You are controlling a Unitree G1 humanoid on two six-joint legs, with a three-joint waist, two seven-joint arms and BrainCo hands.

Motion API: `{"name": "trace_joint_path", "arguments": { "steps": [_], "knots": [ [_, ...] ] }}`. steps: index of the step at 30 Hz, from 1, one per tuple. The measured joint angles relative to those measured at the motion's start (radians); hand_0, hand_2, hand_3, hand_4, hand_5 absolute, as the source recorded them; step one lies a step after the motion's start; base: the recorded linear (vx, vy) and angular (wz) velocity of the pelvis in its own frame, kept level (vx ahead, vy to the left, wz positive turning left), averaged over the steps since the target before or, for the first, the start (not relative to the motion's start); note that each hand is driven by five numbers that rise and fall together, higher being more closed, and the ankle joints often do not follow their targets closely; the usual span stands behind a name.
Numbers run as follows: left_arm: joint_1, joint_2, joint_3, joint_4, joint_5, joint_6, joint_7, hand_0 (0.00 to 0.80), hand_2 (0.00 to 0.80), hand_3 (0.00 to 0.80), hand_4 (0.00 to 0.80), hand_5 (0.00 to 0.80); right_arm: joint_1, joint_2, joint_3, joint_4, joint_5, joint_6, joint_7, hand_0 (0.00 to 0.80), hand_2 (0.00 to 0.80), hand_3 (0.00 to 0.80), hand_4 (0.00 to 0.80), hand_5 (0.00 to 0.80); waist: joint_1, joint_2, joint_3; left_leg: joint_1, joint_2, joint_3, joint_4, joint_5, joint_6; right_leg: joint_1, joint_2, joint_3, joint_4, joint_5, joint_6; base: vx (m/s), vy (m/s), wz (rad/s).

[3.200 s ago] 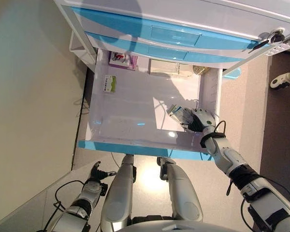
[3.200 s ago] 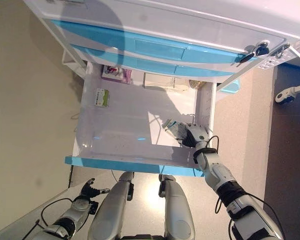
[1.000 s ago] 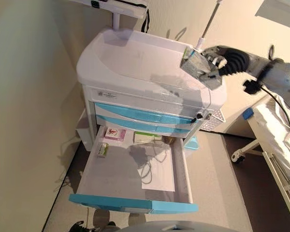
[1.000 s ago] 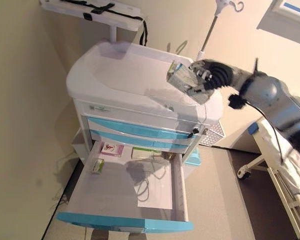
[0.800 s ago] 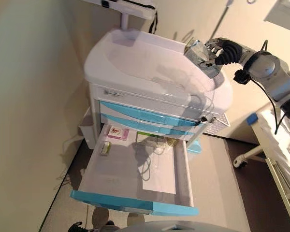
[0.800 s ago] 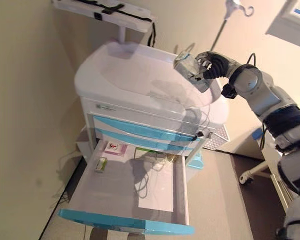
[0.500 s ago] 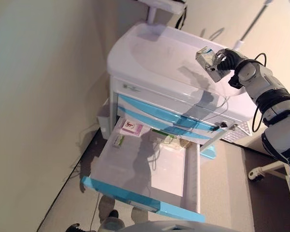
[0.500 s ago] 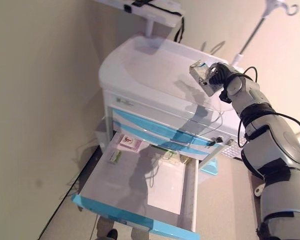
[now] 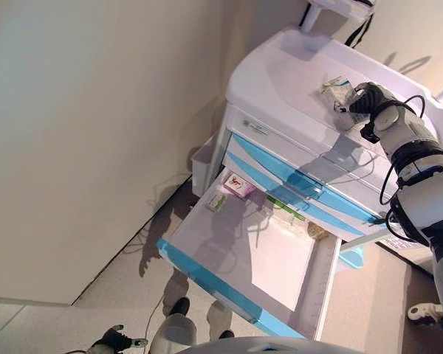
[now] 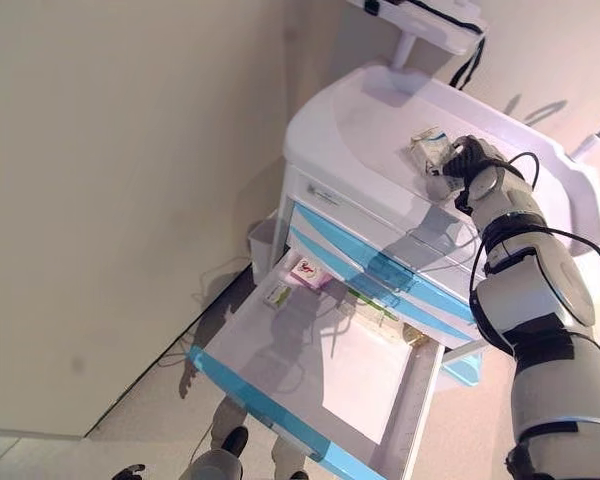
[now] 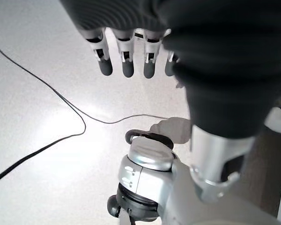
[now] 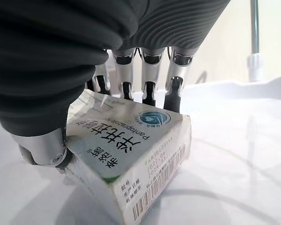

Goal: Open the drawer and pick up the medicine

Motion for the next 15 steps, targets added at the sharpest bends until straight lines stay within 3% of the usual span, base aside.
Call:
{"name": "trace_joint_path", "arguments": {
  "steps": [1, 2, 15],
  "knots": [
    [0.001, 0.000, -0.009, 0.000, 0.000, 0.000, 0.000, 0.000, 0.000, 0.000, 0.000, 0.000, 0.000, 0.000, -0.002, 0.002, -0.001, 0.000, -0.001, 0.100, 0.100, 0.100, 0.100, 0.100, 0.000, 0.000, 0.000, 0.000, -0.002, -0.001, 0.000, 0.000, 0.000, 0.000, -0.002, -0.001, 0.001, 0.000, 0.000, 0.004, 0.015, 0.07],
    [0.002, -0.001, -0.011, 0.000, 0.000, 0.000, 0.000, 0.000, 0.000, 0.000, 0.000, 0.000, 0.000, 0.000, -0.008, 0.004, -0.001, 0.000, -0.004, 0.000, 0.000, 0.000, 0.000, 0.000, 0.000, 0.000, 0.000, -0.001, -0.005, -0.002, 0.001, 0.001, 0.001, 0.000, -0.004, -0.004, 0.001, 0.000, 0.001, 0.003, 0.014, 0.06],
    [-0.028, -0.012, -0.012, -0.011, 0.003, -0.001, 0.001, 0.000, 0.000, 0.000, 0.000, 0.000, 0.007, -0.003, -0.032, 0.009, -0.003, 0.001, -0.020, 0.000, 0.000, 0.000, 0.000, 0.000, -0.002, 0.011, 0.007, -0.011, -0.014, -0.003, 0.012, 0.004, 0.007, -0.001, -0.014, -0.017, 0.003, 0.000, 0.001, 0.001, 0.003, 0.03]
  ]
}}
